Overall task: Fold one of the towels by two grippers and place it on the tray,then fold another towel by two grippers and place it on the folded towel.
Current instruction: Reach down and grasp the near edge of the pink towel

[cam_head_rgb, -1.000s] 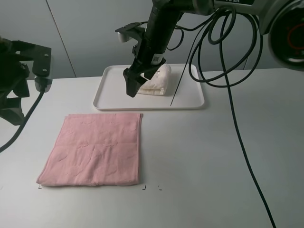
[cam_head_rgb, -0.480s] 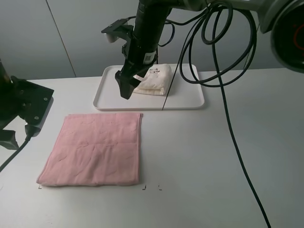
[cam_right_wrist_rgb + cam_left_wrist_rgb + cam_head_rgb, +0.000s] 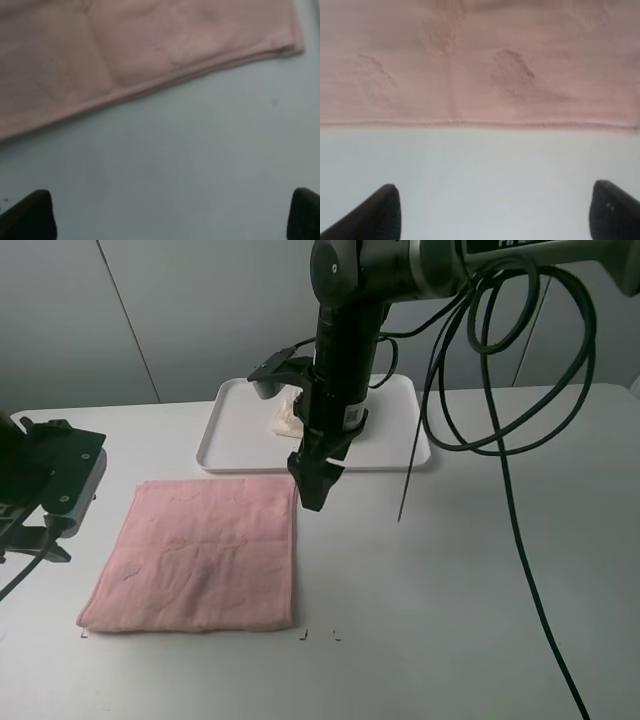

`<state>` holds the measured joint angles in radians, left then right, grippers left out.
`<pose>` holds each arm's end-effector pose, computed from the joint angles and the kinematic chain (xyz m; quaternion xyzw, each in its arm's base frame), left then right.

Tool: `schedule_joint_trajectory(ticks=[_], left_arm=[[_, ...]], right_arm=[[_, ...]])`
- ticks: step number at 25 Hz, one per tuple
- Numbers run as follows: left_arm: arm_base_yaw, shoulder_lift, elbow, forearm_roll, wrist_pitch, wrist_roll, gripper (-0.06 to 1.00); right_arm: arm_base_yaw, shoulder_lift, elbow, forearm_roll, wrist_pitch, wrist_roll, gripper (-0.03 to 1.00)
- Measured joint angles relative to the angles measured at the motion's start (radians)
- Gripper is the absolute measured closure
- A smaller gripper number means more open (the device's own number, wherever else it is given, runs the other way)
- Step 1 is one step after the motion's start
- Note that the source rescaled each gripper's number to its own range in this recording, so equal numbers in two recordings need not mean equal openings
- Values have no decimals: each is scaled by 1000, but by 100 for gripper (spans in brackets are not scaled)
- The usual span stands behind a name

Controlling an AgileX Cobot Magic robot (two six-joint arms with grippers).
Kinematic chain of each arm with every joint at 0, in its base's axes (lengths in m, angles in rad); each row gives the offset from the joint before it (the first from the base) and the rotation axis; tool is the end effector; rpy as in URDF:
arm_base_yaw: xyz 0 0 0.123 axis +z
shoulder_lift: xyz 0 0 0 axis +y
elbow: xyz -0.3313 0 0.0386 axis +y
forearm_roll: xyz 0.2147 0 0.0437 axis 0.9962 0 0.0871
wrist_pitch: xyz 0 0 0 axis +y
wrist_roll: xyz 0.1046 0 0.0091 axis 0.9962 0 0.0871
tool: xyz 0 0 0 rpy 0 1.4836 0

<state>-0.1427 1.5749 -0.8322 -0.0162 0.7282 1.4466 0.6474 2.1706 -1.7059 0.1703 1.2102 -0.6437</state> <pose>0.2445 -0.0363 0.2380 0.7066 0.7014 0.0520 0.0778 0.3322 0.2721 0.2139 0.5749 -0.8143 -0.0793 0.0086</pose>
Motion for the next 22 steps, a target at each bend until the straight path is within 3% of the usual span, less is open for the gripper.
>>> schedule_joint_trajectory(ticks=[5, 13, 17, 22], left_arm=[[1, 6, 0, -46, -40, 11, -2], [1, 45, 18, -75, -64, 36, -2], [1, 45, 97, -75, -67, 120, -2], [1, 45, 201, -60, -128, 152, -3]], right_arm=[[42, -31, 82, -1, -33, -31, -3], [194, -31, 137, -49, -50, -49, -3], [230, -31, 139, -53, -52, -20, -3], [247, -33, 148, -56, -52, 9, -3]])
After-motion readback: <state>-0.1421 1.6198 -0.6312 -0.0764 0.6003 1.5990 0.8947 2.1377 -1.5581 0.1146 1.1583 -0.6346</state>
